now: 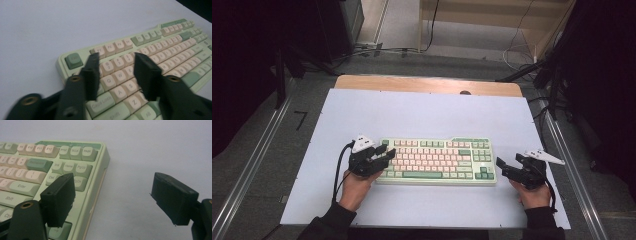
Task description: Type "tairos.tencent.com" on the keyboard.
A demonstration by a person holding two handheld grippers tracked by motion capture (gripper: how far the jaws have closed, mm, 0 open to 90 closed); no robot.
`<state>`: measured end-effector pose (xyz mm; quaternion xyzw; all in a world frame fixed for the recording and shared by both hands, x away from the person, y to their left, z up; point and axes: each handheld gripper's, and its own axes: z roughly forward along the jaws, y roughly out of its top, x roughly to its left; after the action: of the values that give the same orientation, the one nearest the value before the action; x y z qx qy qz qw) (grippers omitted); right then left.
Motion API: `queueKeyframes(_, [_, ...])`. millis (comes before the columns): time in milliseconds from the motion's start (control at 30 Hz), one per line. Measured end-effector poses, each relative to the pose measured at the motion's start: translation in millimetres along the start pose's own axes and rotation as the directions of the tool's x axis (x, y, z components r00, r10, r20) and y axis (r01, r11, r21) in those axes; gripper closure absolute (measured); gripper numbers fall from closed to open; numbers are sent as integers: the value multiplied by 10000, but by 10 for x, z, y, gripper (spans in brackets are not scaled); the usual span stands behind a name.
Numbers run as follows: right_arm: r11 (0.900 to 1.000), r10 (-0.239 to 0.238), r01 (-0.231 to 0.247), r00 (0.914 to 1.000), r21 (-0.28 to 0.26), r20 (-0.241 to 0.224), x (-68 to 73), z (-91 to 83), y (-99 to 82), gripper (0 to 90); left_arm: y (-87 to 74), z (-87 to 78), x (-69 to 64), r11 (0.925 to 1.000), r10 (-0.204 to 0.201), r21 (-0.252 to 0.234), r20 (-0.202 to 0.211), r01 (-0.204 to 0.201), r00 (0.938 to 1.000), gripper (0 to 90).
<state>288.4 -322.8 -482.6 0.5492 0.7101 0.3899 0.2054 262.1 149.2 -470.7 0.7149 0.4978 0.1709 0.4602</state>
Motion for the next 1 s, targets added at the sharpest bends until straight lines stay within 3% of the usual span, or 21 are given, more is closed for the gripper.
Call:
queueKeyframes(67, [10000, 15, -15, 10000, 5, -9, 0, -1, 1, 177, -60, -42, -2, 9999, 153, -17, 274, -153, 9995, 815])
queueKeyframes(133, [10000, 8, -8, 10000, 28, -1, 3, 0, 2, 178, -89, -31, -23, 9991, 417, 83, 335, -420, 9986, 900])
queueKeyframes(367, [10000, -9, 9, 10000, 30, -21, 9, 7, 3, 178, -125, 72, -55, 9953, 800, 527, 295, -815, 9964, 900])
queueKeyframes(600, [10000, -52, 52, 10000, 49, -16, 8, 13, 3, 178, -150, 138, -29, 9936, 762, 829, 112, -768, 9970, 900])
queueKeyframes(1000, [10000, -37, 37, 10000, 69, 4, 9, 16, 2, 179, -137, 197, -29, 9932, 601, 984, 225, -620, 9979, 900])
